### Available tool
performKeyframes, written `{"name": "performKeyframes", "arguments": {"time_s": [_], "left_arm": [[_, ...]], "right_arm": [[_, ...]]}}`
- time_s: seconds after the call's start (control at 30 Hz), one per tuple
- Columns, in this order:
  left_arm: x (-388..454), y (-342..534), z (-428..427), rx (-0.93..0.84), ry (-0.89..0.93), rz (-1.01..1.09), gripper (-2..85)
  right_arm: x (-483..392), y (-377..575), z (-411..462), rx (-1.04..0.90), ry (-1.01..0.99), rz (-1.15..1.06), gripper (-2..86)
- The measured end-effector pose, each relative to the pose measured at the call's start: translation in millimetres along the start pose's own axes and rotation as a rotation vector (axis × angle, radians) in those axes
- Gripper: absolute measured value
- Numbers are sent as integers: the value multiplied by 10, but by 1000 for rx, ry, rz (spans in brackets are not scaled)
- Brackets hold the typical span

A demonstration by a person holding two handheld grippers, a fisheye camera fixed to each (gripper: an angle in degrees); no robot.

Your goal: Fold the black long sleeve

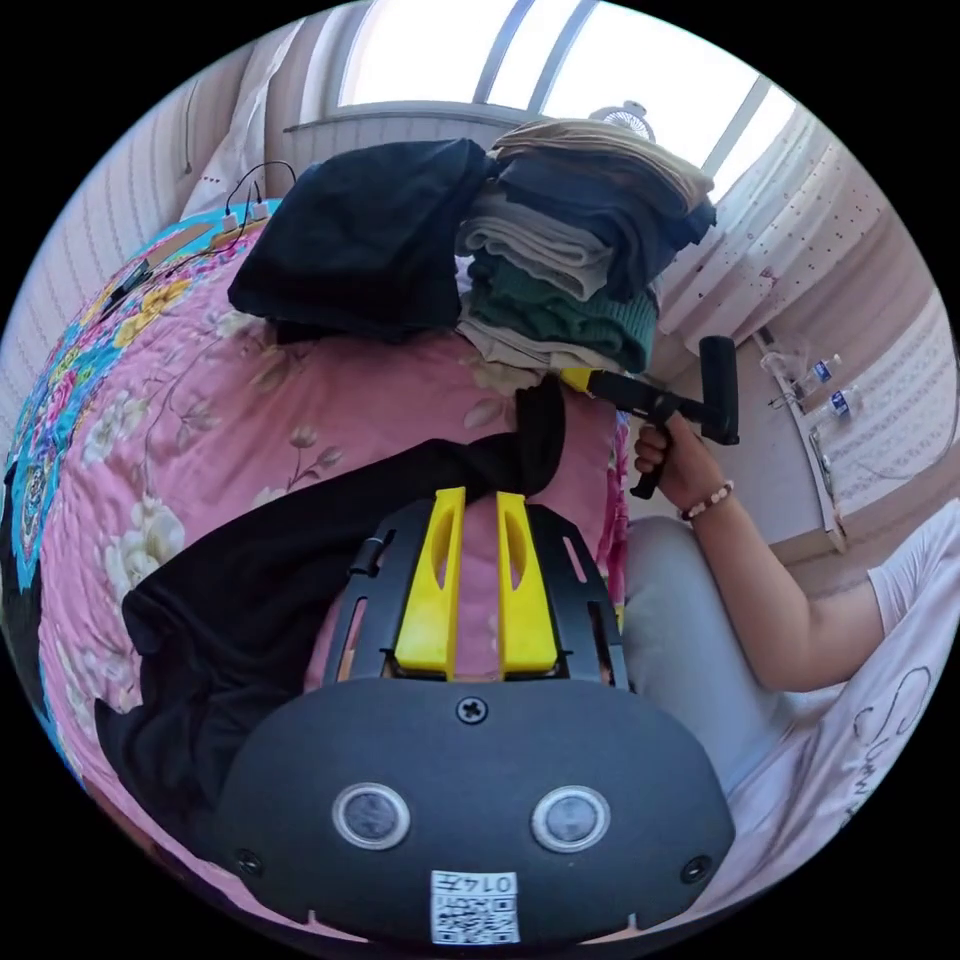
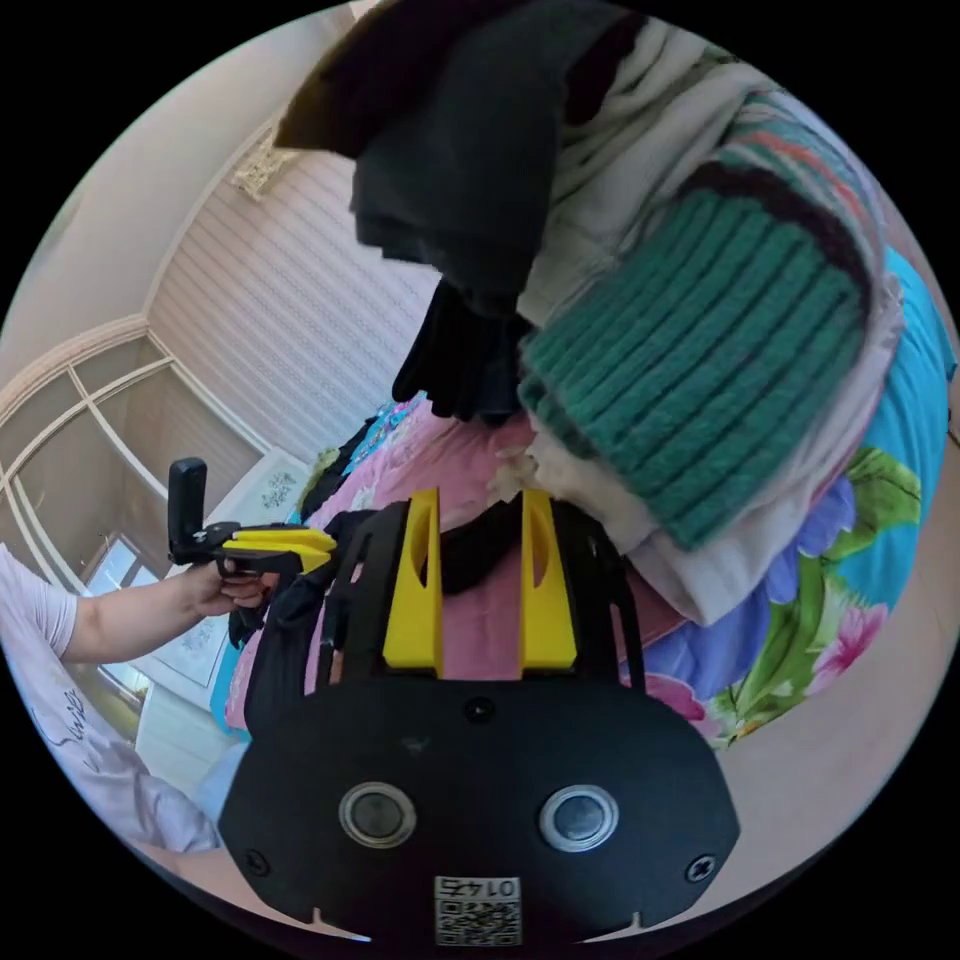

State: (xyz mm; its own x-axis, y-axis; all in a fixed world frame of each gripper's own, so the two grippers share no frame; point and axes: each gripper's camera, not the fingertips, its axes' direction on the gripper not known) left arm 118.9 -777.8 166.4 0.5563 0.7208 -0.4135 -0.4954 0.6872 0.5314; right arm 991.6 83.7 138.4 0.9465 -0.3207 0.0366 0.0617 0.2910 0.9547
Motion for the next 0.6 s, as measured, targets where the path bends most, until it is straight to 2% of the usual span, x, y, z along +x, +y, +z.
{"name": "performKeyframes", "arguments": {"time_s": [0.07, 0.1, 0.13, 0.2, 0.27, 0.3, 0.43, 0.6], "left_arm": [[74, -208, 220, -40, 82, -50, 73], [86, -261, 285, -56, 117, -72, 77], [132, -368, 408, -89, 178, -85, 74], [258, -509, 526, -103, 181, -57, 50], [488, -672, 593, -104, 75, 19, 3], [538, -709, 598, -105, 56, 35, 1], [787, -921, 388, -60, -7, 71, -9], [1092, -956, 86, -30, 38, 162, -10]], "right_arm": [[147, -38, 94, -156, 52, -1, 32], [195, -44, 87, -176, 81, 16, 27], [271, -31, 18, -154, 99, 11, 18], [423, 27, -164, -50, 47, 8, 11], [720, 110, -416, 62, -91, 50, 6], [800, 135, -465, 85, -127, 65, 5], [1339, 224, -554, 116, -485, 121, 2], [1650, 253, -647, 181, -516, 139, 0]]}}
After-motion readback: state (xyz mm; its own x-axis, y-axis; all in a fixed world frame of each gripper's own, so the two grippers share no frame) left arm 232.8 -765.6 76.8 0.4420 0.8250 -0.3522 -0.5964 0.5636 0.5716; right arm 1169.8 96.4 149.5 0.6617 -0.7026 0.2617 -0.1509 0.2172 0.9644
